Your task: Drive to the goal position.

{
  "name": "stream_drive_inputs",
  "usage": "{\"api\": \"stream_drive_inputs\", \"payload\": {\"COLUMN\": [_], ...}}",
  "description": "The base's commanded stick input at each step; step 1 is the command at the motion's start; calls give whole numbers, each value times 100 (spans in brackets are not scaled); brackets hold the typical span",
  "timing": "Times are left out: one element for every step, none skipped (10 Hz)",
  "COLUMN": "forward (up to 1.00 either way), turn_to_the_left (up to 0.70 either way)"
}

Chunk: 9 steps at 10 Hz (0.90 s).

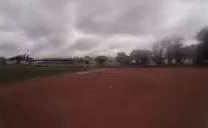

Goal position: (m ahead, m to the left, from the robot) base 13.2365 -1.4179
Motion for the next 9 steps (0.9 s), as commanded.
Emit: {"api": "stream_drive_inputs", "payload": {"forward": [70, 70, 70, 70, 70, 70, 70, 70, 70], "turn_to_the_left": [-35, -35, -35, -35, -35, -35, -35, -35, -35]}}
